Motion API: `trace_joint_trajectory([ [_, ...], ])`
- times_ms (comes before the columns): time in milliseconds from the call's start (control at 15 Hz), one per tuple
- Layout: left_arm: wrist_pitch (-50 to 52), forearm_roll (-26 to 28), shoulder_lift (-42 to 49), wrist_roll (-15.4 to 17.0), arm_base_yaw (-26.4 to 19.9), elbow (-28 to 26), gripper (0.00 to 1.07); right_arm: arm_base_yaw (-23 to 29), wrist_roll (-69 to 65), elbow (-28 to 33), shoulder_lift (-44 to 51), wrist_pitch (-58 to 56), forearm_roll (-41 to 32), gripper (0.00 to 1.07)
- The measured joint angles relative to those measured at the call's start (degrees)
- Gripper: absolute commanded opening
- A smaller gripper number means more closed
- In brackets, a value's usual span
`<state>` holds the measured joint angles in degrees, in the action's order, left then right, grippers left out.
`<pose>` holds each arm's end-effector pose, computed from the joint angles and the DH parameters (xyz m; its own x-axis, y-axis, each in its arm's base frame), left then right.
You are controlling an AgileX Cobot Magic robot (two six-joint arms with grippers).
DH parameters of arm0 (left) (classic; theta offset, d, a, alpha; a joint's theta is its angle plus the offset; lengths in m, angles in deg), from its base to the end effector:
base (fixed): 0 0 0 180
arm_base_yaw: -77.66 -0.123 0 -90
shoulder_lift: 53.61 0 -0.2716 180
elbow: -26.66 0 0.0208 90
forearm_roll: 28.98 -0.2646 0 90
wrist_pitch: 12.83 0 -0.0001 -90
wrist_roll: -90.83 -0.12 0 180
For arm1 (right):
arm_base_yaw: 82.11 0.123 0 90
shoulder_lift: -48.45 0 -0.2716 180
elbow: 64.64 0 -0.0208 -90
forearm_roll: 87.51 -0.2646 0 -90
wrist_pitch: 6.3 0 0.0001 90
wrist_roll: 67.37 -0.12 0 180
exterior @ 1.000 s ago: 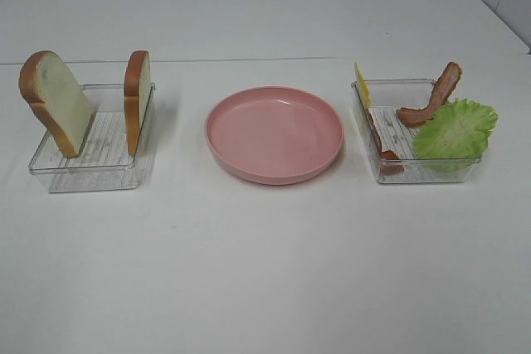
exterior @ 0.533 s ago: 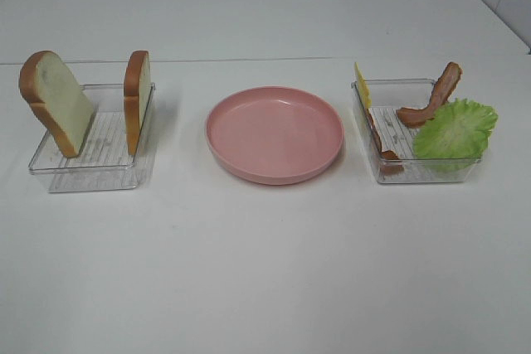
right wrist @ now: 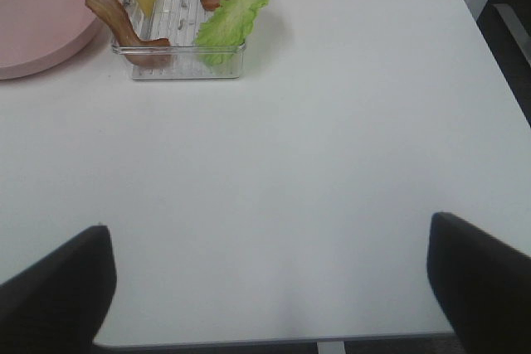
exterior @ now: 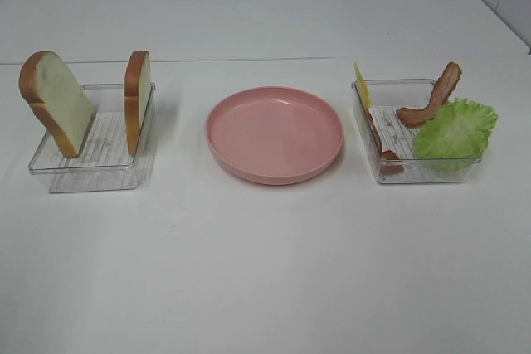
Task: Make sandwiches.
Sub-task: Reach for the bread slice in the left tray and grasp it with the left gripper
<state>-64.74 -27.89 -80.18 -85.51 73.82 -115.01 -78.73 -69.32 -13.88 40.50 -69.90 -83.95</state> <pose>0.0948 0.0046 0.3214 -0.4446 -0.1055 -0.8895 -0.0875 0.9934 -0.0742 0.0479 -0.0039 0.2517 -0.5330 -0.0251 -0.8458 -0.0085 0.9997 -0.0243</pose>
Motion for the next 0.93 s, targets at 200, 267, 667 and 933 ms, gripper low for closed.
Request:
trace_joint_trajectory([
  [200, 0.34, 2.69, -13.24, 1.15, 0.00, -6.88, 0.98, 0.00, 0.00, 0.00, 0.00, 0.00, 0.00, 0.99],
  [267, 0.11, 3.67, -17.42, 1.15, 0.00, -9.40, 0.98, 0.00, 0.00, 0.00, 0.00, 0.00, 0.00, 0.99],
  [667, -5.44, 4.18, -40.74, 1.15, 0.00, -25.27, 0.98, 0.00, 0.00, 0.00, 0.00, 0.00, 0.00, 0.99],
  [933, -8.65, 6.70, -51.68, 1.20, 0.00, -34.38, 0.98, 0.00, 0.00, 0.00, 0.00, 0.00, 0.00, 0.99],
])
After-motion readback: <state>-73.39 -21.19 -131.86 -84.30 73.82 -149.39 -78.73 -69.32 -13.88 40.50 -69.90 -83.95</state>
